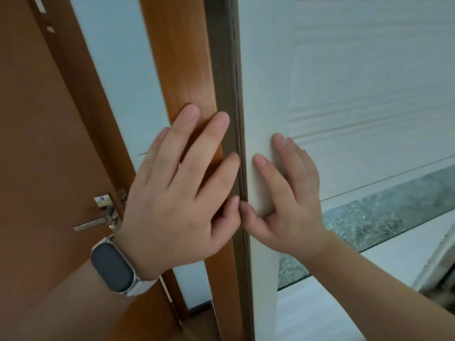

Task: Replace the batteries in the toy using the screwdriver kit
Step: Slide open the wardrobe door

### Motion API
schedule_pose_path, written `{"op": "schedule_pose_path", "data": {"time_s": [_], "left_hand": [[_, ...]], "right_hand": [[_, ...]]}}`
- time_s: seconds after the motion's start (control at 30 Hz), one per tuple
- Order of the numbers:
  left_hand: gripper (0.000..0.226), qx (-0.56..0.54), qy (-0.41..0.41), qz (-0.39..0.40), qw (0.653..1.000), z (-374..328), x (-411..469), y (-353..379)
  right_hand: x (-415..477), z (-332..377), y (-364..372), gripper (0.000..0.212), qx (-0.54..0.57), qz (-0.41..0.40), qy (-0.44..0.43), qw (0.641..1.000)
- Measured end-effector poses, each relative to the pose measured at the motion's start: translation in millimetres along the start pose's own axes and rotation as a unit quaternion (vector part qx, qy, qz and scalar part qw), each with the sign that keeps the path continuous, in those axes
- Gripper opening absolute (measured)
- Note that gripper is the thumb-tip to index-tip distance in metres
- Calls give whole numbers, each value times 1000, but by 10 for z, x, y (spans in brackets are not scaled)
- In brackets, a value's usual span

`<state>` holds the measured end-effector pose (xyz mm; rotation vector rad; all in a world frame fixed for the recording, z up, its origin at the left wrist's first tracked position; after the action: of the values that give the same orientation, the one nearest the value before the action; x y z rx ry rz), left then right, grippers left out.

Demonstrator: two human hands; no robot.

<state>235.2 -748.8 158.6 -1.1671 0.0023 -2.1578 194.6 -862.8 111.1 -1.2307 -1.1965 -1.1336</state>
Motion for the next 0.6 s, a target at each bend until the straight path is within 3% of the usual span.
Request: {"op": "schedule_pose_path", "data": {"time_s": [0.6], "left_hand": [[32, 13, -27, 8, 1000, -68, 23, -57]], "right_hand": [[37, -70, -68, 58, -41, 12, 7, 999]]}}
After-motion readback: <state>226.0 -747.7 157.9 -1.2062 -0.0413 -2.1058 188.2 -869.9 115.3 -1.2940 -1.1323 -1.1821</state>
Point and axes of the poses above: each hand's wrist, its own x-axis towards the middle knuckle, its own y-axis out of the palm, z = x × y, the point moved 10 cm from there along x, towards the middle knuckle, and after that the axes turned 8 degrees about y, right-handed, at the moved point
